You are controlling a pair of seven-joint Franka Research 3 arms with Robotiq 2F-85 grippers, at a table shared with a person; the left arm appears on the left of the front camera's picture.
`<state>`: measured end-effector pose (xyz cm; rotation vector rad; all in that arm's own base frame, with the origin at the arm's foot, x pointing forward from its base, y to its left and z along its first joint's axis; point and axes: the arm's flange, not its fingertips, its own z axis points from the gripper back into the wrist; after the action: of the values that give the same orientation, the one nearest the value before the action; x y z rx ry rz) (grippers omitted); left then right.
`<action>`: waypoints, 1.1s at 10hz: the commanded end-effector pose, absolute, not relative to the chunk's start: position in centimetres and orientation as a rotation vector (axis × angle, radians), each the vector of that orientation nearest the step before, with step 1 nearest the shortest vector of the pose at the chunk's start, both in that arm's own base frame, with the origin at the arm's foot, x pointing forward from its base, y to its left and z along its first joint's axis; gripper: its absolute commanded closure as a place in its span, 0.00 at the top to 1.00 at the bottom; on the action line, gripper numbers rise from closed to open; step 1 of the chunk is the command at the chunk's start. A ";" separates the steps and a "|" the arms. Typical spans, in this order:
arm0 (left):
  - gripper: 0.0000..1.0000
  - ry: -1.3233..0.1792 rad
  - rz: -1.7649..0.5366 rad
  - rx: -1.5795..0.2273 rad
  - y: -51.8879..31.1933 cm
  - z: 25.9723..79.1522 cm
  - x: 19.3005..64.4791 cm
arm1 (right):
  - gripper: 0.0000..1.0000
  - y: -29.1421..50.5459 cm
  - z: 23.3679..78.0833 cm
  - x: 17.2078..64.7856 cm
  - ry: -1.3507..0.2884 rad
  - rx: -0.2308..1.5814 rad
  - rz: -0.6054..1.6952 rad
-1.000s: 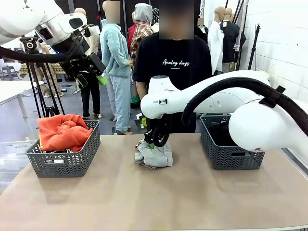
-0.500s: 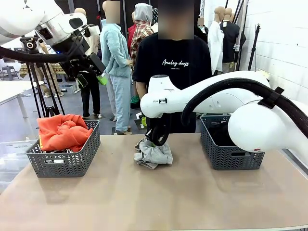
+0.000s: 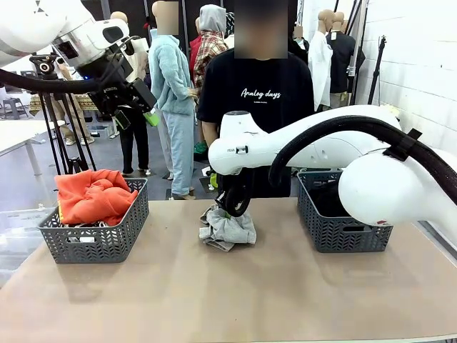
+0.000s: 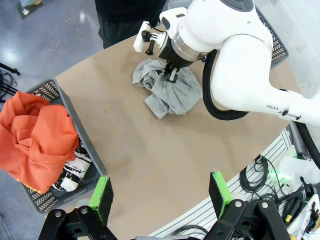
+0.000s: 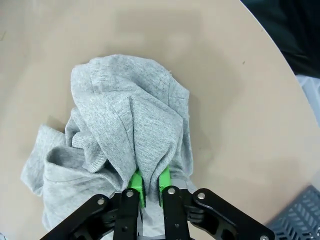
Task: Sort the tops and bottoms.
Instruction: Lift clothes from the center of the table with your right hand.
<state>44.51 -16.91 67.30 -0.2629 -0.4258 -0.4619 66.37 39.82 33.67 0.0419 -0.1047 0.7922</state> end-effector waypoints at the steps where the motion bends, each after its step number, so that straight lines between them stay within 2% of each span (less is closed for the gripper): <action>1: 1.00 -0.420 -0.461 -0.263 -16.7 67.5 44.3 | 0.00 40.2 37.0 65.1 -0.169 0.027 0.802; 3: 1.00 -0.420 -0.461 -0.263 -16.7 67.5 44.3 | 0.00 41.3 45.5 61.8 -0.299 0.022 0.841; 5: 1.00 -0.420 -0.461 -0.263 -16.7 67.5 44.3 | 0.00 41.8 51.5 59.2 -0.360 -0.015 0.856; 9: 1.00 -0.420 -0.461 -0.263 -16.7 67.5 44.3 | 0.00 41.2 56.0 56.8 -0.362 -0.092 0.803; 10: 1.00 -0.420 -0.461 -0.263 -16.7 67.5 44.3 | 0.00 42.3 56.8 57.7 -0.396 -0.018 0.868; 11: 1.00 -0.420 -0.461 -0.263 -16.7 67.5 44.3 | 0.00 42.3 56.8 57.7 -0.396 -0.018 0.868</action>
<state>44.48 -16.91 67.34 -0.2629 -0.4265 -0.4621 57.46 41.81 56.53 -0.0395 -0.3821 0.8543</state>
